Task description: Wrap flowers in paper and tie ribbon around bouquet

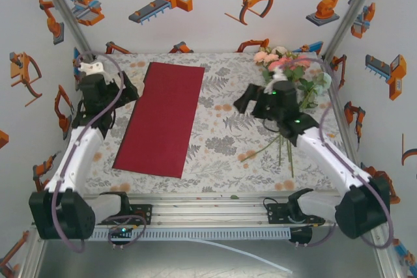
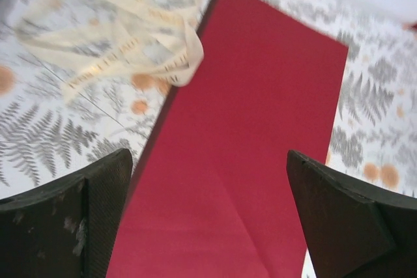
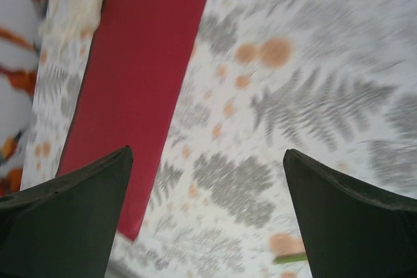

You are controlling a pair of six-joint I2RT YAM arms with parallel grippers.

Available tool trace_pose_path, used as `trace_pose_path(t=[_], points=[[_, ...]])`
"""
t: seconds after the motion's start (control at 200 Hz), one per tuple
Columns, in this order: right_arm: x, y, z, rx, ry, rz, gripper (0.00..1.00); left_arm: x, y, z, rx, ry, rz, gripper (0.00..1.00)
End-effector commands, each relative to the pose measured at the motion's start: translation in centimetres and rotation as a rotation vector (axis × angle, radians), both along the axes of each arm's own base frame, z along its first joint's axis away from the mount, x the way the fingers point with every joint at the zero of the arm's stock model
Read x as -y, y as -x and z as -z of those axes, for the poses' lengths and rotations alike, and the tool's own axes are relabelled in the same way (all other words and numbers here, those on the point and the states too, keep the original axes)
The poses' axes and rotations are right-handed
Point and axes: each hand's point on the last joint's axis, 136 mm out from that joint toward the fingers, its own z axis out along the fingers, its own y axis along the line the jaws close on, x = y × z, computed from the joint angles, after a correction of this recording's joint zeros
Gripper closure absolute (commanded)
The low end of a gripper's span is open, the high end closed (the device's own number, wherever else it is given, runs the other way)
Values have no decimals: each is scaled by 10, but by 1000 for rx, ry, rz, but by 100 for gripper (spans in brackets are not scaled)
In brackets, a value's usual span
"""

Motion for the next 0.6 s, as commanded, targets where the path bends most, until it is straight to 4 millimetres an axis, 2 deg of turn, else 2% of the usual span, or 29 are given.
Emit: trace_pose_path(t=[0.0, 0.14, 0.25, 0.431, 0.536, 0.596], points=[[-54, 9, 16, -83, -11, -74, 12, 18, 7, 87, -372, 62, 111, 14], [-114, 9, 47, -104, 54, -151, 13, 18, -25, 136, -538, 15, 158, 29], [-146, 13, 77, -135, 99, -193, 14, 10, -29, 163, -663, -32, 142, 33], [-185, 24, 121, -171, 165, -263, 16, 0, -18, 188, -742, -63, 105, 34], [-198, 24, 134, -181, 169, -294, 17, -2, -21, 200, -778, -81, 111, 33], [-206, 23, 137, -170, 159, -310, 22, -2, -24, 206, -802, -90, 123, 33]])
